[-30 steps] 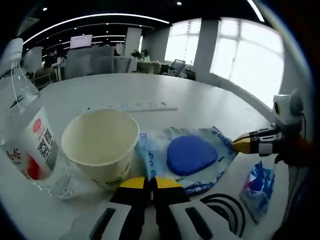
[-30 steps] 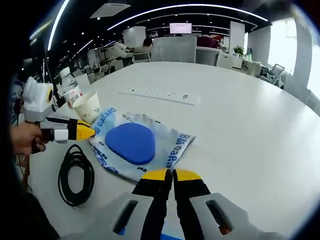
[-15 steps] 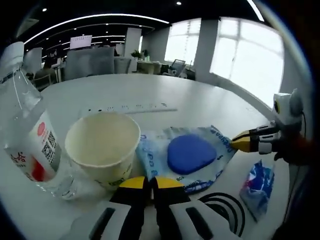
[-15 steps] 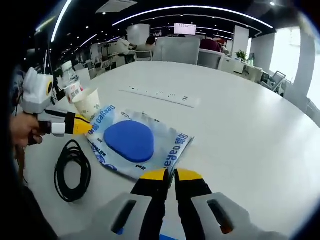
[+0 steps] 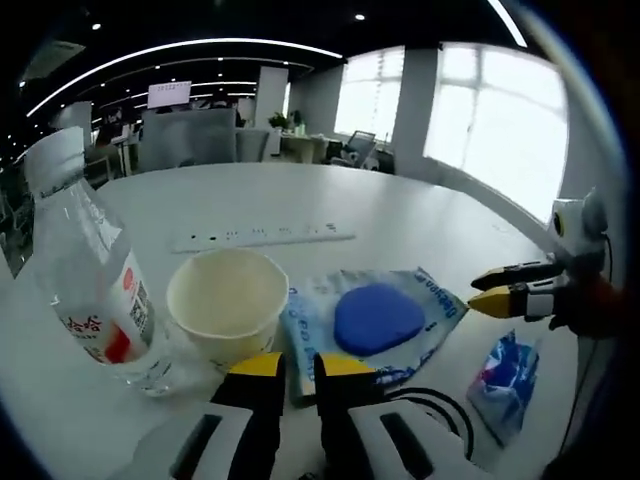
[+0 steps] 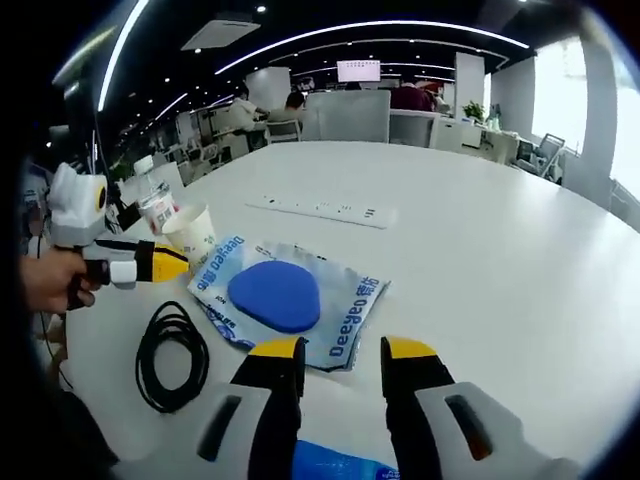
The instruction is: Arrange the tabletop items into an orderly group along one side of the table until the central work area is clear of visible clutter.
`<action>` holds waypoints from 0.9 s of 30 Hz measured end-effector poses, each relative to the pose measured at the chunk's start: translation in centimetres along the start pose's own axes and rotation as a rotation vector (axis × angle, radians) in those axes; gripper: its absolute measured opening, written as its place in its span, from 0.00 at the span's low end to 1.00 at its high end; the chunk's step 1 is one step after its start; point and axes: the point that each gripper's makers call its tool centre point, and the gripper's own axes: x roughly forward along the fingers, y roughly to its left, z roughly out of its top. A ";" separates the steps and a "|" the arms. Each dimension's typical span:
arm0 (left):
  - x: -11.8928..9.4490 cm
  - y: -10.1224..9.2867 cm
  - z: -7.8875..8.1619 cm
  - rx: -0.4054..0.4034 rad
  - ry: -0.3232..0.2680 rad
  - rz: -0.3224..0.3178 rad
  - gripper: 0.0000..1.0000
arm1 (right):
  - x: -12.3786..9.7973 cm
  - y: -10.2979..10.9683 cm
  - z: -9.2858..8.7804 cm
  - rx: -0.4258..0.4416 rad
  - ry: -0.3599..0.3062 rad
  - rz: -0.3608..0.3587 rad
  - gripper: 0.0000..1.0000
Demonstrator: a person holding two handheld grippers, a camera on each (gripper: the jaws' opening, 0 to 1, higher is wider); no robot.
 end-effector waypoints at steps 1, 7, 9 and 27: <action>-0.2 -0.1 0.0 0.003 -0.002 0.002 0.13 | 0.0 -0.1 0.0 0.005 -0.004 0.001 0.31; -2.0 -1.9 -0.3 0.008 -0.022 -0.021 0.18 | -2.3 -0.8 -0.6 -0.018 -0.016 -0.009 0.41; -2.3 -3.0 -0.7 0.028 -0.026 -0.040 0.21 | -3.4 -1.1 -0.7 -0.028 -0.020 -0.020 0.44; -4.8 -12.2 -4.2 0.092 0.010 -0.204 0.32 | -9.4 -2.8 -6.3 0.021 0.005 -0.026 0.53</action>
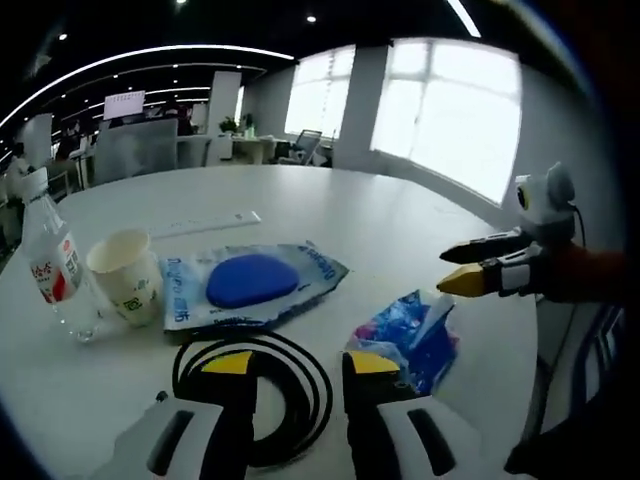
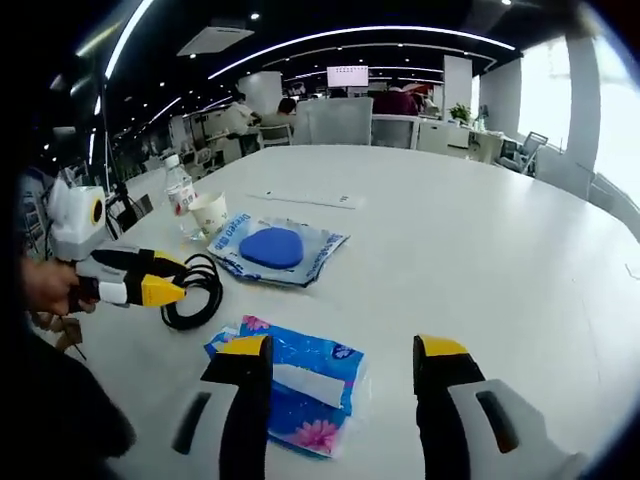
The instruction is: Arrange the tabletop items into an orderly group along one side of the table until the central work area is clear of visible clutter.
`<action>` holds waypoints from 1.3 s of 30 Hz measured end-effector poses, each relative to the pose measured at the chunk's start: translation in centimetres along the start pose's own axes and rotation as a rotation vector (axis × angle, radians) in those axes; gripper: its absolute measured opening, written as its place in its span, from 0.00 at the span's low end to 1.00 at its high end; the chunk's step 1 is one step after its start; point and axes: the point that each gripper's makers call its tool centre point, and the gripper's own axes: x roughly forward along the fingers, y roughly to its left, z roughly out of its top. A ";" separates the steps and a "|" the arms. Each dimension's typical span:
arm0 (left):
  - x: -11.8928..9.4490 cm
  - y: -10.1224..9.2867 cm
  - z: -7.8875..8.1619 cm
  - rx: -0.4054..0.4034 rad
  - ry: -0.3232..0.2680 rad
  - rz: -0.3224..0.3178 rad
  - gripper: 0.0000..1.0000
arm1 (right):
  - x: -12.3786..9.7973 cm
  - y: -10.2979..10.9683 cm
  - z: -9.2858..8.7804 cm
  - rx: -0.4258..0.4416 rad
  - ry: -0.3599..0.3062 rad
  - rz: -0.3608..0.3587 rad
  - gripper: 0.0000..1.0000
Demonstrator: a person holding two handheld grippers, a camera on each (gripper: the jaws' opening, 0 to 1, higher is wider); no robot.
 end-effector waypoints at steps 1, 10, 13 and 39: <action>0.1 -0.5 -0.2 0.002 0.004 -0.012 0.33 | -0.2 0.0 -0.4 -0.001 0.002 0.003 0.53; 0.6 -4.5 -1.5 0.027 0.040 -0.096 0.34 | -1.0 0.0 -3.1 0.008 0.036 0.026 0.46; 0.8 -5.6 -1.7 0.023 0.045 -0.121 0.34 | -1.3 0.1 -4.0 0.028 0.047 0.023 0.43; 2.4 -7.7 -3.9 -0.019 0.131 -0.159 0.03 | -0.9 0.5 -6.9 0.103 0.083 0.068 0.03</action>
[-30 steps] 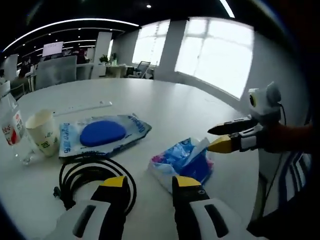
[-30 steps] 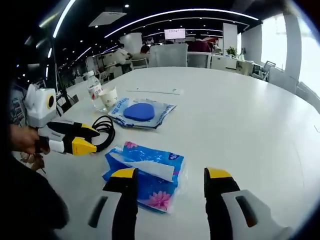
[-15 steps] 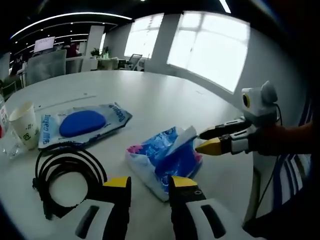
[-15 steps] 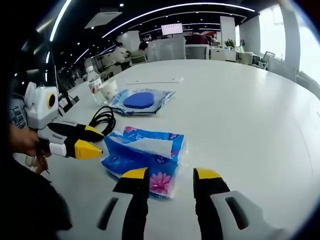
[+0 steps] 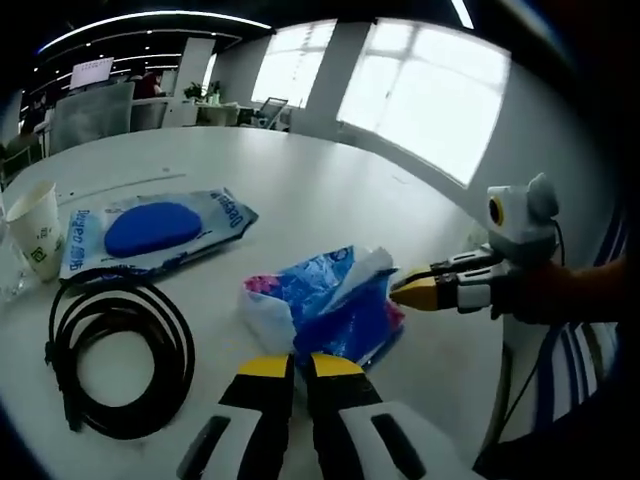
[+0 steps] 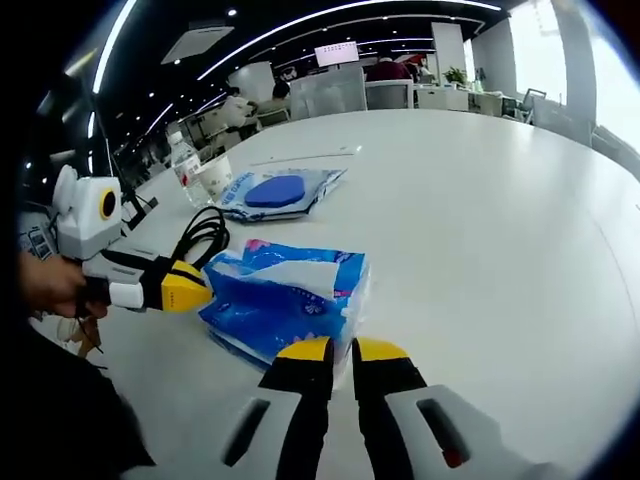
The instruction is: Arrange the tabletop items into an orderly group along one side of the table until the central work area is clear of visible clutter.
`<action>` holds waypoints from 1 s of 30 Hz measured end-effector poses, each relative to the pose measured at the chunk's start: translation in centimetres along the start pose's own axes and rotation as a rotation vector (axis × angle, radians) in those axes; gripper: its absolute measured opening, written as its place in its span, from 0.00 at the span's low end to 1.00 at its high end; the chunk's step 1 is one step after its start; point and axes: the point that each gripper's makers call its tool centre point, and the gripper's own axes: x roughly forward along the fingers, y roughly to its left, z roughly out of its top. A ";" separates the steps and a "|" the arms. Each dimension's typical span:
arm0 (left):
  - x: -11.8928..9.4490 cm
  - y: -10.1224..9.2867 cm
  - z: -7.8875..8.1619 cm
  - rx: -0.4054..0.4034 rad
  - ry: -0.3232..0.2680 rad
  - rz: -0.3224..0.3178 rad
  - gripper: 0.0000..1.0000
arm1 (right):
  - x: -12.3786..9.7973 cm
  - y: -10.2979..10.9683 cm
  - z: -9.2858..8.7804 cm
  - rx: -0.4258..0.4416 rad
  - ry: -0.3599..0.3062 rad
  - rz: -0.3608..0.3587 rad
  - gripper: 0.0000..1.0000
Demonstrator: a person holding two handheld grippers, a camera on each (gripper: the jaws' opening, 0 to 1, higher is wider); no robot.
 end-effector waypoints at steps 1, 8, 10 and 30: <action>-0.1 -0.1 0.0 0.004 0.001 -0.001 0.02 | -0.1 0.0 0.0 -0.001 0.000 -0.001 0.02; -0.6 -1.0 0.5 0.021 -0.002 -0.018 0.00 | -1.0 -0.3 1.0 0.007 -0.036 -0.021 0.00; -0.7 -1.1 0.8 0.031 -0.012 -0.017 0.00 | -1.2 -0.4 1.4 0.007 -0.051 -0.028 0.00; -0.8 -1.4 6.1 0.063 -0.066 -0.044 0.00 | -2.5 -2.2 7.3 -0.041 -0.136 -0.068 0.00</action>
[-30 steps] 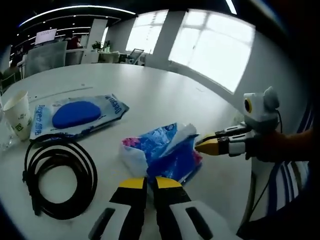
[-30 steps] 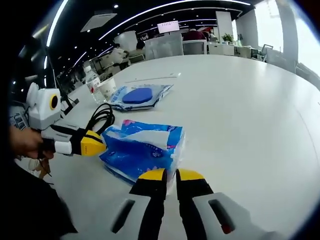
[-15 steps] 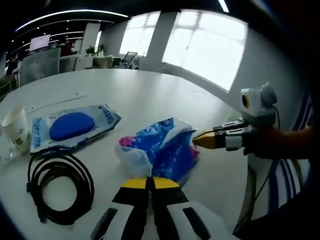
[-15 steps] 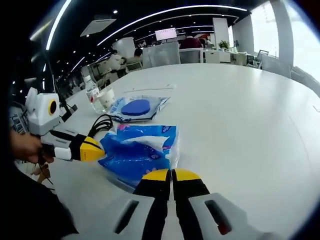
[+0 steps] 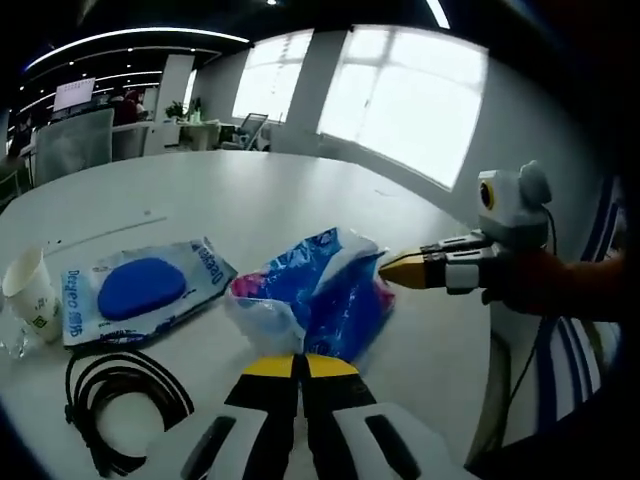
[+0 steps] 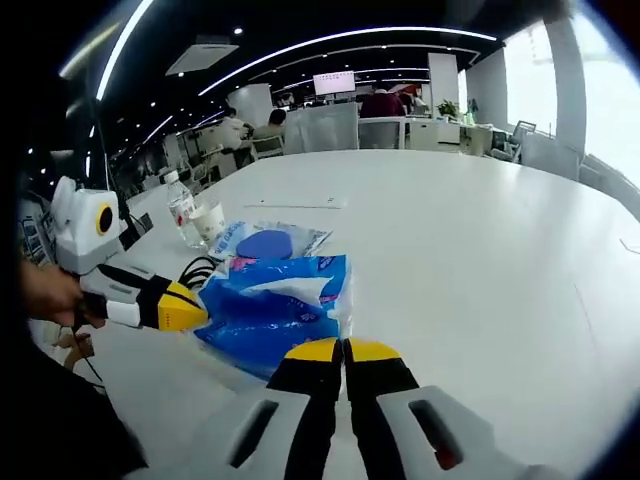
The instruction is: Arrange the tabletop items into an orderly group along one side of the table until the central work area is clear of visible clutter.
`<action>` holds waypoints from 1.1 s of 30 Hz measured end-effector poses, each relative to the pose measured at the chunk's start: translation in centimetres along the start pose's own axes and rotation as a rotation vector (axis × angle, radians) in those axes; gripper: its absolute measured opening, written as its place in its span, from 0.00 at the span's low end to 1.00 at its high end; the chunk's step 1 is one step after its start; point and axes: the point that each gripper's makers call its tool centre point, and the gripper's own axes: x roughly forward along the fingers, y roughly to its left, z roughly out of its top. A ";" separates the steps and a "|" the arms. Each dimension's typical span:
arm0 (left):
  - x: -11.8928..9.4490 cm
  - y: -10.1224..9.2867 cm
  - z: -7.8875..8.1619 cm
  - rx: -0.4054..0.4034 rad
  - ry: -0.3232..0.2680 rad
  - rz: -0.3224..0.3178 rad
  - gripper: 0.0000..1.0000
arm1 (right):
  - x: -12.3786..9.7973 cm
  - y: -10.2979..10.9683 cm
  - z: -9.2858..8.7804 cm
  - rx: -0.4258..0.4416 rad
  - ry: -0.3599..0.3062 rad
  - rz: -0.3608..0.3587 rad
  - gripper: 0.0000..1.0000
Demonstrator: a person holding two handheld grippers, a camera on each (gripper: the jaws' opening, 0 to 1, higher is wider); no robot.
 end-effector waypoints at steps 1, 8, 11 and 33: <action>0.1 0.1 0.3 0.001 -0.004 0.000 0.00 | 0.0 -0.2 0.1 -0.002 -0.001 -0.003 0.00; 0.9 0.5 1.6 0.005 -0.015 -0.004 0.00 | 0.4 -0.9 1.5 -0.014 -0.007 -0.016 0.00; 1.2 0.9 2.4 -0.001 -0.024 -0.004 0.00 | 0.4 -1.3 2.3 -0.032 -0.006 -0.019 0.00; 5.6 3.7 5.9 0.005 -0.043 0.007 0.00 | 4.2 -5.5 4.9 0.012 -0.031 -0.103 0.00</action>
